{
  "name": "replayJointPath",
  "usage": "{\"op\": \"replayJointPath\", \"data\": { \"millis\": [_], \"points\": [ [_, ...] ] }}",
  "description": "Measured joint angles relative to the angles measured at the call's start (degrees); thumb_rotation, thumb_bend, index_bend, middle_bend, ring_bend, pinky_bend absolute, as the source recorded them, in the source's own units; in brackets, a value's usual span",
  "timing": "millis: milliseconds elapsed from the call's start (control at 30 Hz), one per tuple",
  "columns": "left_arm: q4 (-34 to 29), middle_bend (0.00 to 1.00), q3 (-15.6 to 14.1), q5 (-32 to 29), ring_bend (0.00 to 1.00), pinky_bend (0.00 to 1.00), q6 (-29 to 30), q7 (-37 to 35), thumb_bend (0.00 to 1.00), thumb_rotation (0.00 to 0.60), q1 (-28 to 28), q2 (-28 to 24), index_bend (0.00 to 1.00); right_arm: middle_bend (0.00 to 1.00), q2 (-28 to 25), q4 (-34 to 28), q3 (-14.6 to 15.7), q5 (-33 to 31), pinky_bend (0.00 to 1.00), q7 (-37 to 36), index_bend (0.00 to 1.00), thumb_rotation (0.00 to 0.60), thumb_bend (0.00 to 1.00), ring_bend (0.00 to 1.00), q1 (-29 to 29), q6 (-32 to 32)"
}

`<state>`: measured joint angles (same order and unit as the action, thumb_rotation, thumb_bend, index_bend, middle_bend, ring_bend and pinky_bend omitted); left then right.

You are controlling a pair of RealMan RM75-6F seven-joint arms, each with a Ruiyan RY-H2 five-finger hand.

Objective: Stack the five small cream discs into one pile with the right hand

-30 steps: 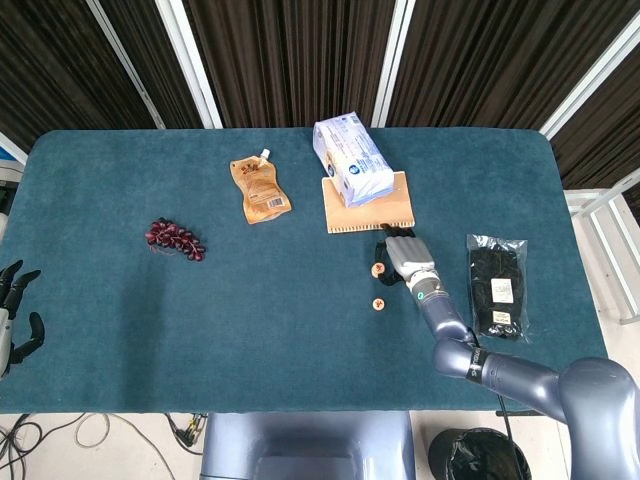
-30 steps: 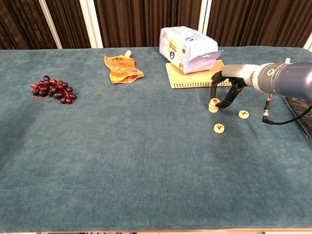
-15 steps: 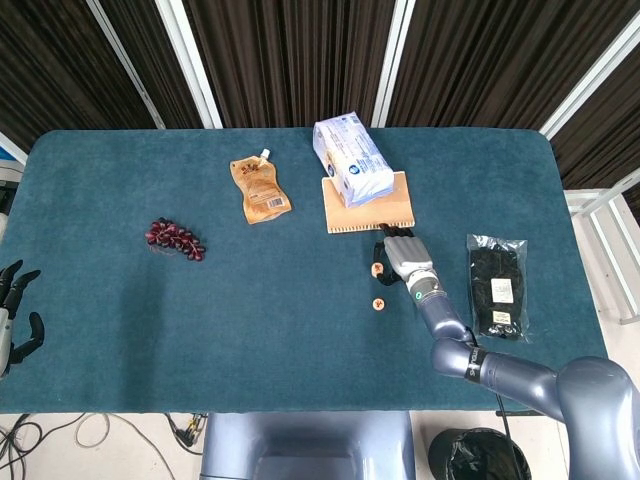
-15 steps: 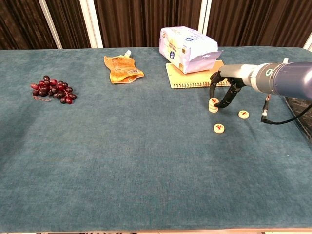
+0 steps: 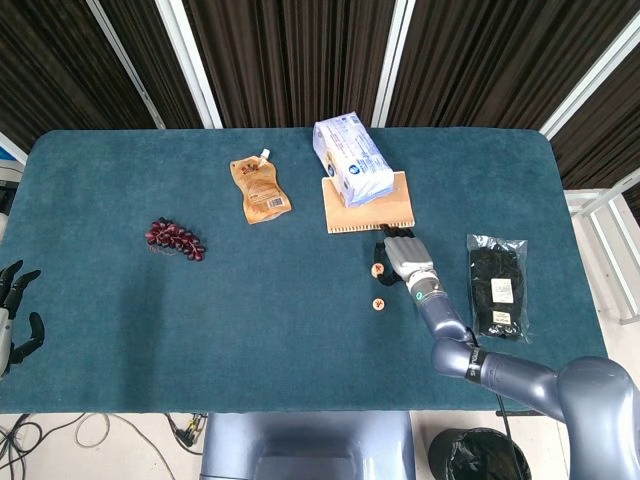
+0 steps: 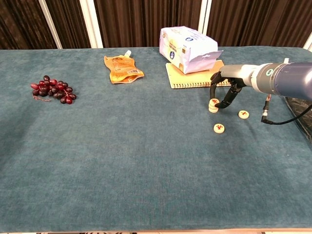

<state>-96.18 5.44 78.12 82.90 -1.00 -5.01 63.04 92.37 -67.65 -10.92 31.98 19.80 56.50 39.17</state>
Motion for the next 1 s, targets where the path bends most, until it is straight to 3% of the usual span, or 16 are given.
{"op": "replayJointPath", "data": {
  "millis": [633, 1000],
  "points": [
    [-0.1, 0.0, 0.0, -0.2, 0.0, 0.0, -0.2, 0.1, 0.62, 0.6, 0.0, -0.1, 0.16, 0.0, -0.1, -0.3, 0.0, 0.0, 0.0, 0.0, 0.43, 0.6, 0.41, 0.0, 0.0, 0.0],
    [-0.1, 0.0, -0.1, -0.1, 0.0, 0.0, 0.0, 0.0, 0.62, 0.6, 0.0, -0.1, 0.16, 0.0, -3.1, -5.8, -0.8, 2.3, 0.0, -1.1, 0.42, 0.6, 0.41, 0.0, -1.3, 3.1]
  ]
}}
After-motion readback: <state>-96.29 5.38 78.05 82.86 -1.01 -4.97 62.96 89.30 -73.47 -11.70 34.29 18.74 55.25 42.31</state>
